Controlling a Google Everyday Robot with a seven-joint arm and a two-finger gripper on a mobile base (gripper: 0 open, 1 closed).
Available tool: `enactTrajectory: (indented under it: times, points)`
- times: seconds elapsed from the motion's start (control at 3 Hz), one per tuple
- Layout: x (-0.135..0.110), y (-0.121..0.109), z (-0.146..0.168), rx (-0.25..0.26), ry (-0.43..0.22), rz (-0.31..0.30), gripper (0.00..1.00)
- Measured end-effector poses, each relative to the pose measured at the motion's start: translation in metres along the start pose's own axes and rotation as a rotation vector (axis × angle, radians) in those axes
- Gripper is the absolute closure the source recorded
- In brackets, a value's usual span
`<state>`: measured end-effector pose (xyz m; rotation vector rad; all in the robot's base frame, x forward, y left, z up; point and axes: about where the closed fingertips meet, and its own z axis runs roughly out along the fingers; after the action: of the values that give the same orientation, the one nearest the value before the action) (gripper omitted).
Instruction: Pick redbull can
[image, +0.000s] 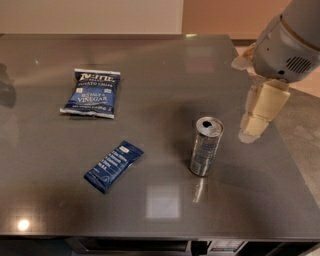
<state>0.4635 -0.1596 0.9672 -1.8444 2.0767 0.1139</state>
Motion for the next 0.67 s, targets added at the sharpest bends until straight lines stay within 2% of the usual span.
enactTrajectory:
  times: [0.33, 0.67]
  points:
    - [-0.017, 0.012, 0.029, -0.072, -0.052, -0.04, 0.0]
    - [-0.02, 0.026, 0.048, -0.135, -0.073, -0.086, 0.0]
